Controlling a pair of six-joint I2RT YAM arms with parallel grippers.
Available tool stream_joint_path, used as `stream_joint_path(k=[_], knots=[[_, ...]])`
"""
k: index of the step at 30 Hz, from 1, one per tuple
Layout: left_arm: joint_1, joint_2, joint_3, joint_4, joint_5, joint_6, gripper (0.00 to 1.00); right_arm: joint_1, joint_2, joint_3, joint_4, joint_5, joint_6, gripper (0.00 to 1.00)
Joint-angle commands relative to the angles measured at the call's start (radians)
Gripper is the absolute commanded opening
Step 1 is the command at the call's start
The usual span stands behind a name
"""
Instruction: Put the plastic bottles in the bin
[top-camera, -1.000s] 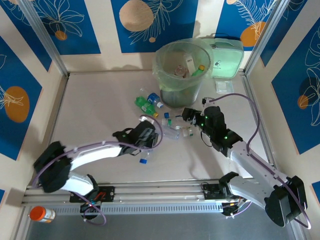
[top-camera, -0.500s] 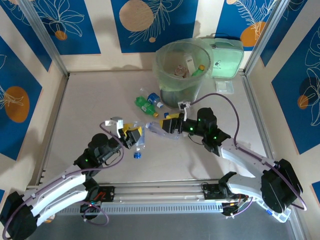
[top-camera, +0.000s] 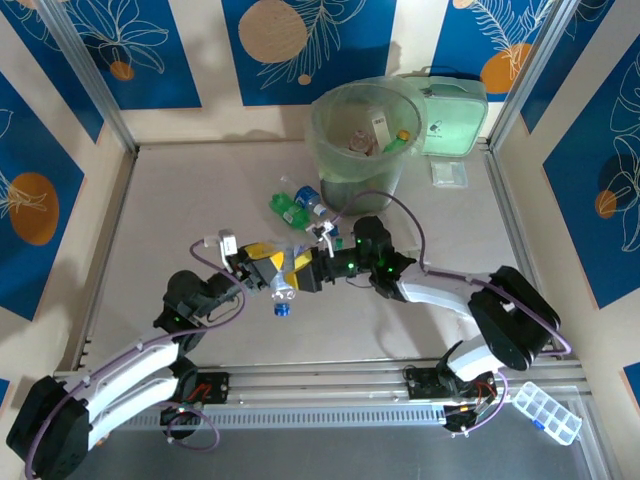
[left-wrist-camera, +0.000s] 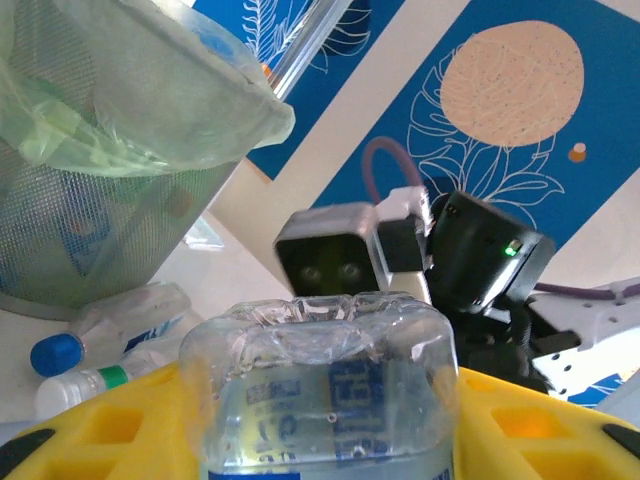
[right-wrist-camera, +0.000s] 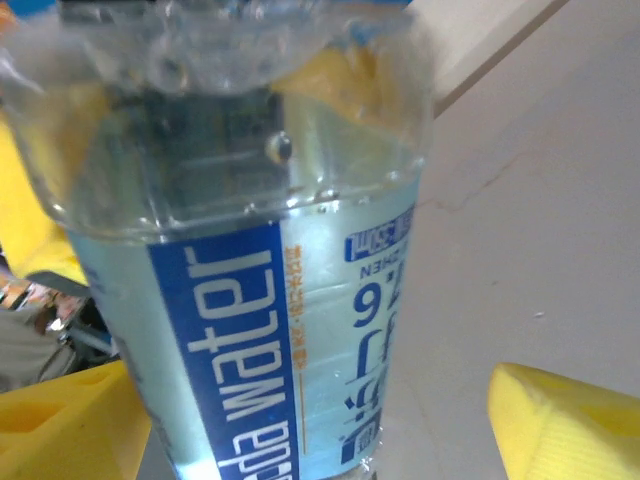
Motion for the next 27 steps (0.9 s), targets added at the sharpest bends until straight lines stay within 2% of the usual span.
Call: stream_joint_path(k=[1, 5, 9, 14, 15, 21, 25, 27], knots=[[0.011, 0.007, -0.010, 0.120, 0.051, -0.032, 0.44, 0.010, 0.059, 0.024, 0.171, -0.076, 0.090, 0.80], [0.014, 0.002, -0.014, 0.116, 0.044, -0.025, 0.44, 0.020, 0.099, 0.016, 0.295, -0.099, 0.152, 0.69], [0.016, -0.019, -0.014, 0.085, 0.023, -0.014, 0.43, 0.040, 0.089, 0.009, 0.286, -0.071, 0.130, 0.59], [0.016, -0.026, -0.018, 0.081, 0.021, -0.009, 0.44, 0.044, 0.089, 0.011, 0.280, -0.062, 0.127, 0.37], [0.016, -0.025, -0.014, 0.079, 0.025, -0.003, 0.45, 0.044, 0.088, 0.012, 0.276, -0.061, 0.124, 0.35], [0.015, -0.069, -0.017, 0.051, 0.021, 0.043, 0.74, 0.037, 0.050, 0.006, 0.188, -0.023, 0.063, 0.35], [0.014, -0.155, -0.022, -0.035, -0.042, 0.080, 0.96, 0.037, 0.006, 0.007, 0.069, 0.041, -0.013, 0.34], [0.014, -0.214, -0.027, -0.095, -0.097, 0.100, 0.99, 0.036, -0.015, 0.011, 0.011, 0.086, -0.050, 0.34]])
